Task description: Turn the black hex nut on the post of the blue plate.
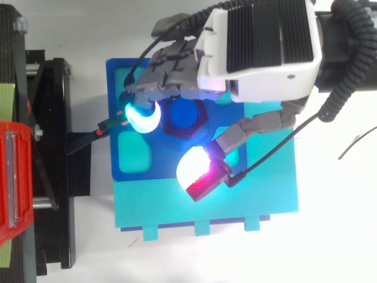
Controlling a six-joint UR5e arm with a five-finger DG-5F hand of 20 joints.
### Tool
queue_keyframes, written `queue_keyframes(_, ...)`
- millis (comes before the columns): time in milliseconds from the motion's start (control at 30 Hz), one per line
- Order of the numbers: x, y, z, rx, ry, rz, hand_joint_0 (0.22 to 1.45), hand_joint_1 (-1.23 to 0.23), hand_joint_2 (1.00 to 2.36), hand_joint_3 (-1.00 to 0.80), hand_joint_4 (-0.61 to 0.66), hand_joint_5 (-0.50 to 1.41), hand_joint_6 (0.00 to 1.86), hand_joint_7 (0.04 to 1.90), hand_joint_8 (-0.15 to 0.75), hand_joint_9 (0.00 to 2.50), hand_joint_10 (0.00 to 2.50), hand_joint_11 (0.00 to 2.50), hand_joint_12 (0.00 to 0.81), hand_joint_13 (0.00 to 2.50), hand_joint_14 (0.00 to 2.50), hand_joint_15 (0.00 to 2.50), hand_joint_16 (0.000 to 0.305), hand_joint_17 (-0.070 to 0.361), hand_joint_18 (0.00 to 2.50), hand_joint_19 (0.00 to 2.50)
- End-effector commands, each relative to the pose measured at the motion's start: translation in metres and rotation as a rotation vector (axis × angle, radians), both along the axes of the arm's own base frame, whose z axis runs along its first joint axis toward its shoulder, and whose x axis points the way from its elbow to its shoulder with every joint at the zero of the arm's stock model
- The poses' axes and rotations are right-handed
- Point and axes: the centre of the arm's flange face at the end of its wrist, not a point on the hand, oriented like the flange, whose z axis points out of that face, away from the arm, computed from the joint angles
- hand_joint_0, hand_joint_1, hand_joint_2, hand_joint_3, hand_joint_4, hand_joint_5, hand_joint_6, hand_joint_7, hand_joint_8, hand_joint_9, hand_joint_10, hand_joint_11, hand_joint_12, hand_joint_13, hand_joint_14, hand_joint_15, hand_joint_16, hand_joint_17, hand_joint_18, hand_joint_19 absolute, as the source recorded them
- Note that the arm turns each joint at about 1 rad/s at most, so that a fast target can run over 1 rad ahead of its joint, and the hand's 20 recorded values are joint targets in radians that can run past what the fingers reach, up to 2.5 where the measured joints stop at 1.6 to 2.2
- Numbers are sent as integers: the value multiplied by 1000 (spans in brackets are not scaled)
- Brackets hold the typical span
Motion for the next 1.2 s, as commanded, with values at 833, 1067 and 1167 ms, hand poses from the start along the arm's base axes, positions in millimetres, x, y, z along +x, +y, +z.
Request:
queue_keyframes(833, -11, -59, 17, -4, -18, 23, 477, -386, 1000, -500, 280, -137, 504, 978, 257, 558, 2, 98, 365, 467, 7, 183, 52, 118, 299, 318)
queue_keyframes(1067, -2, -47, 30, -11, -55, 24, 476, -382, 1000, -500, 282, -139, 503, 956, 258, 554, 2, 89, 366, 467, 7, 186, 52, 118, 295, 317)
queue_keyframes(1167, 3, -41, 32, -16, -88, 20, 476, -382, 1000, -500, 284, -141, 503, 946, 259, 557, 3, 101, 366, 466, 7, 186, 52, 118, 294, 318)
